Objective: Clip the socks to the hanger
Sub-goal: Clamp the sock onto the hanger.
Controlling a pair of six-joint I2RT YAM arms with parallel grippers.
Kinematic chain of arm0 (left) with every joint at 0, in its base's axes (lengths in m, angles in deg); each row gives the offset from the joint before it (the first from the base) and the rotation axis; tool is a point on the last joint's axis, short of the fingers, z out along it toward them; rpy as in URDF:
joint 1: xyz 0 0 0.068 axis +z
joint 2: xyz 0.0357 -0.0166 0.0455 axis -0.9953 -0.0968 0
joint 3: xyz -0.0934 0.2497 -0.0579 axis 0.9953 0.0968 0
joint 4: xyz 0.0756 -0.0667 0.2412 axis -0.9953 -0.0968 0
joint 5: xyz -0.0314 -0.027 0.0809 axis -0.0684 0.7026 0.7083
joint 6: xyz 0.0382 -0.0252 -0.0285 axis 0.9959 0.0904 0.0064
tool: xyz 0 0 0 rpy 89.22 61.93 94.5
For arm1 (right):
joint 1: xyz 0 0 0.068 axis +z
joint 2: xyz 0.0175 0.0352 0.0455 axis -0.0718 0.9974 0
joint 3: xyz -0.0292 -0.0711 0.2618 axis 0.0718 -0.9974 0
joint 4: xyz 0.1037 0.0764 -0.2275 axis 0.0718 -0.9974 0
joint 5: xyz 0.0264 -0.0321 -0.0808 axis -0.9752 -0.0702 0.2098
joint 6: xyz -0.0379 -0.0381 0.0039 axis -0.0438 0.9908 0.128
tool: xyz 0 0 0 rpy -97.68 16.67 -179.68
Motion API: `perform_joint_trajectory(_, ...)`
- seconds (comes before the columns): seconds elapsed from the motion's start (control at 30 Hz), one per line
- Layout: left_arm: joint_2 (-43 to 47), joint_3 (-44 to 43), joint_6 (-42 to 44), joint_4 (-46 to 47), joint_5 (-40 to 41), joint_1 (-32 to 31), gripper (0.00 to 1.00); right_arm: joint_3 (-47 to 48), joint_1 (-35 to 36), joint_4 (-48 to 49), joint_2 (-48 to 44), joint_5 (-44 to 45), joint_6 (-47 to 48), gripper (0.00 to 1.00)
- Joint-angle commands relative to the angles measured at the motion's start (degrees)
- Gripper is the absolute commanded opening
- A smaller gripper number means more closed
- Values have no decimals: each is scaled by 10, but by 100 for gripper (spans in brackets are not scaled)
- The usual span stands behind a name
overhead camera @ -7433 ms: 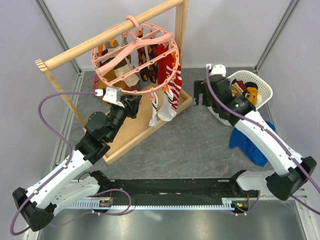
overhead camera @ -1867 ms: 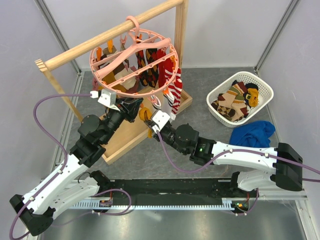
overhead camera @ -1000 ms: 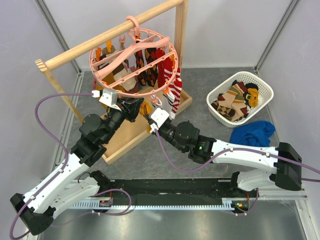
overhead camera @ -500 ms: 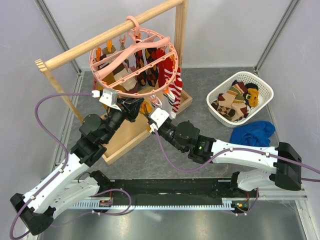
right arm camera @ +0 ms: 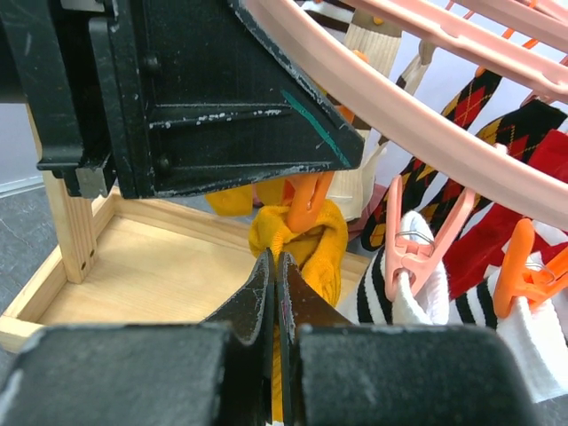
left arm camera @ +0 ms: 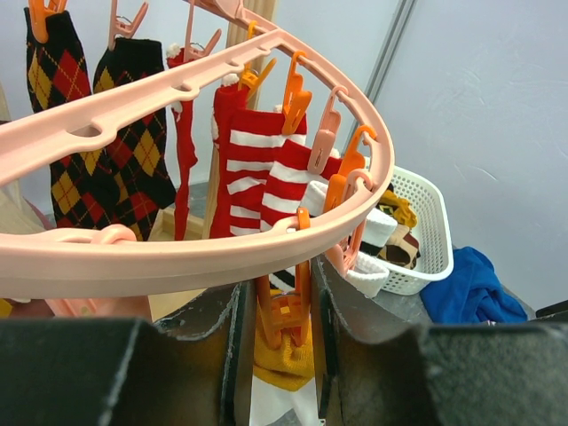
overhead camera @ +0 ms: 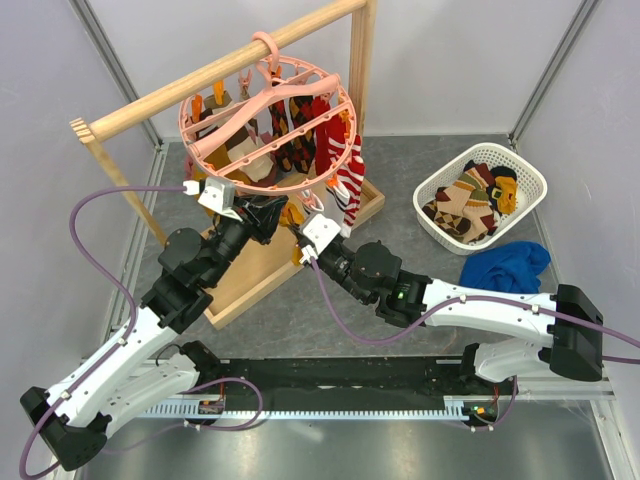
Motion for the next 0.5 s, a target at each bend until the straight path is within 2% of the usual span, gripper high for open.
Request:
perform_joint_trajectory(0.0,7,-8,-16,-23,-19,1,42,29,3,29,3,6,6,0)
perform_joint_trajectory(0.3,28,-1,-13,-15,-11,1,68,30,2,32,5,9,7,0)
perform_joint_trajectory(0.47,50,8,-2,2,-3,1,77,31,2,32,3,11,6,11)
